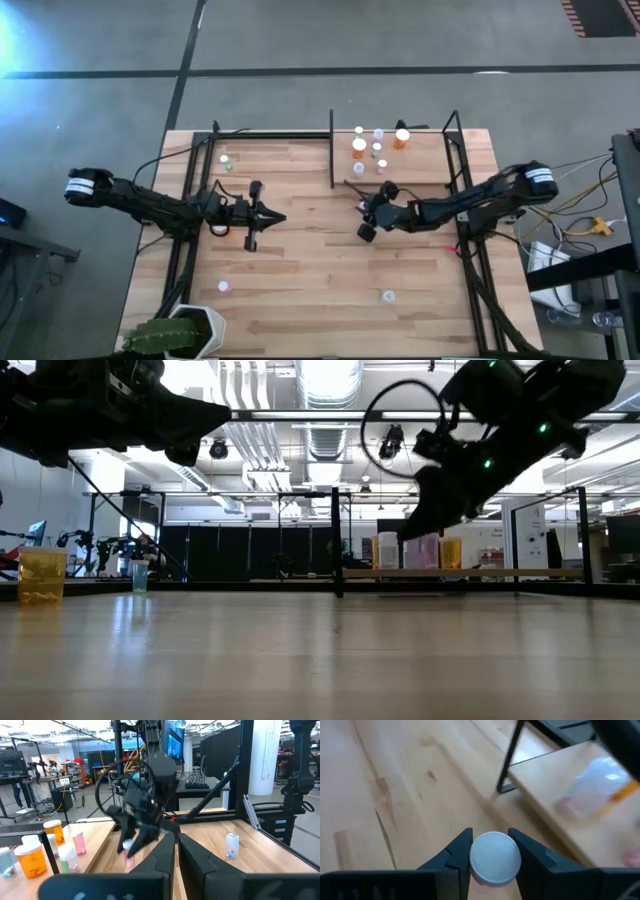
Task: Pick and place medicine bottles onto shelf by color
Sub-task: Put the top pink pill bottle on the shelf, then put the blue pill bottle on the shelf
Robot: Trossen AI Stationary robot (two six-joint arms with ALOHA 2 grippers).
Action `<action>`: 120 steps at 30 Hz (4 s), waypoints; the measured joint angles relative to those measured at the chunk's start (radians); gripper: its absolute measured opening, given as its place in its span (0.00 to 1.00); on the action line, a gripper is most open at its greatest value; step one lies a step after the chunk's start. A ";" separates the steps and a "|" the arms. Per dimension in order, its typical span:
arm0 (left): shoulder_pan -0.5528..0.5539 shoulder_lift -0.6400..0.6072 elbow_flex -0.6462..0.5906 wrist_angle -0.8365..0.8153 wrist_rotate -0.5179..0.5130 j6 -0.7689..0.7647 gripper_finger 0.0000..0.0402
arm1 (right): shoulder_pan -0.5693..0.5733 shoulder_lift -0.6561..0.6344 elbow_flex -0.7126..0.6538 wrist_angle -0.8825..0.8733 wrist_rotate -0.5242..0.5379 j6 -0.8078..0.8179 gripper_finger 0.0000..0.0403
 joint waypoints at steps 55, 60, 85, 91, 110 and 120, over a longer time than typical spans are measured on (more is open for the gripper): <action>0.000 0.000 0.000 -0.004 0.000 -0.001 0.02 | -0.720 -0.158 -0.094 0.034 -0.144 -0.106 0.49; 0.000 0.000 0.000 -0.004 0.000 -0.006 0.02 | -0.720 -0.184 -0.053 -0.061 -0.125 -0.146 0.59; -0.065 0.104 0.827 -1.941 -0.159 -0.314 0.02 | -0.180 -0.573 -0.008 -0.404 0.061 -0.156 0.03; 0.096 0.232 0.942 -2.167 -0.309 -0.322 0.02 | 0.007 -0.559 -0.037 -0.297 0.198 -0.177 0.03; 0.822 0.734 1.160 -2.334 -0.244 -0.010 0.06 | 0.169 -0.449 -0.039 -0.157 0.269 -0.249 0.03; 0.811 0.758 1.159 -2.327 -0.422 -0.055 0.31 | 0.169 -0.419 -0.039 -0.136 0.269 -0.255 0.03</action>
